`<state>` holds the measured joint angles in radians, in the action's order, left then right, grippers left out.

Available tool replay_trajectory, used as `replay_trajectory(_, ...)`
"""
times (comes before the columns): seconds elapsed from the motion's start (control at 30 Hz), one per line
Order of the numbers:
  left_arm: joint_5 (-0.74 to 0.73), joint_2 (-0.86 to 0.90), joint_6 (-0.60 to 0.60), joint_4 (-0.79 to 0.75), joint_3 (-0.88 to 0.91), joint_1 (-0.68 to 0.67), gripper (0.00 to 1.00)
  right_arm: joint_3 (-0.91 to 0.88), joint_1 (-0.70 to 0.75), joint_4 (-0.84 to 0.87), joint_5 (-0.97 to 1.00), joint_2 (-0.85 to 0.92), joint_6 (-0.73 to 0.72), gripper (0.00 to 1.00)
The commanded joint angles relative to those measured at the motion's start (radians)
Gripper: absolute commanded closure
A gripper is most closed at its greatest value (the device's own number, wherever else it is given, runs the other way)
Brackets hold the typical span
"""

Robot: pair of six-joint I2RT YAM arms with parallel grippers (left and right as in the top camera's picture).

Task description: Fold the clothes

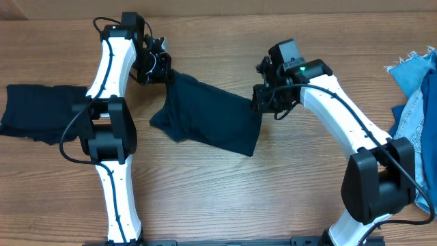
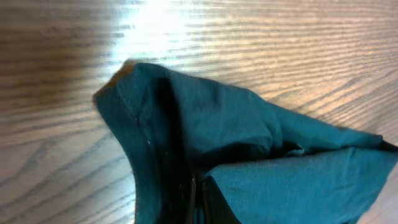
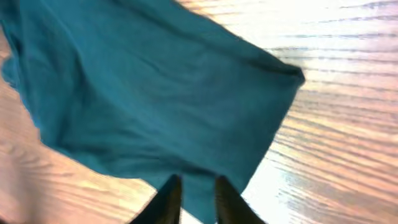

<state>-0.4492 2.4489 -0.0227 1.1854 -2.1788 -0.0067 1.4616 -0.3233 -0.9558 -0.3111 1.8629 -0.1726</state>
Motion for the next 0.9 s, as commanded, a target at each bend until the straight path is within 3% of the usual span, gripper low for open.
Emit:
replay_trajectory(0.0, 0.011, -0.011, 0.000, -0.029, -0.023, 0.005, 0.96, -0.098, -0.005, 0.073, -0.080, 0.012, 0.033, 0.87)
replay_trajectory(0.17, 0.003, -0.011, -0.004, -0.027, -0.023, 0.004, 0.96, -0.248, -0.005, 0.278, -0.137, 0.013, 0.139, 0.94)
replay_trajectory(0.23, 0.003, -0.011, -0.007, -0.024, -0.023, 0.004, 0.96, -0.326, -0.005, 0.431, -0.140, 0.013, 0.137, 0.95)
replay_trajectory(0.37, 0.003, -0.011, -0.007, -0.010, -0.023, 0.004, 0.96, -0.396, -0.005, 0.577, -0.089, 0.035, 0.057, 0.95)
replay_trajectory(0.57, 0.007, -0.011, -0.006, -0.033, -0.023, 0.006, 0.96, -0.397, 0.004, 0.526, 0.098, 0.132, -0.047, 0.95)
replay_trajectory(0.67, 0.011, -0.011, -0.006, -0.127, -0.024, 0.020, 0.96, -0.397, 0.005, 0.488, 0.147, 0.136, -0.046, 0.96)
replay_trajectory(0.77, 0.031, -0.011, 0.001, -0.252, -0.024, 0.054, 0.90, -0.397, 0.005, 0.459, 0.177, 0.136, -0.045, 0.96)
replay_trajectory(0.83, 0.070, -0.011, 0.001, -0.259, -0.024, 0.069, 0.72, -0.397, 0.005, 0.451, 0.185, 0.136, -0.045, 0.96)
replay_trajectory(0.87, 0.098, -0.011, 0.001, -0.249, -0.024, 0.082, 0.67, -0.397, 0.005, 0.444, 0.192, 0.136, -0.045, 0.95)
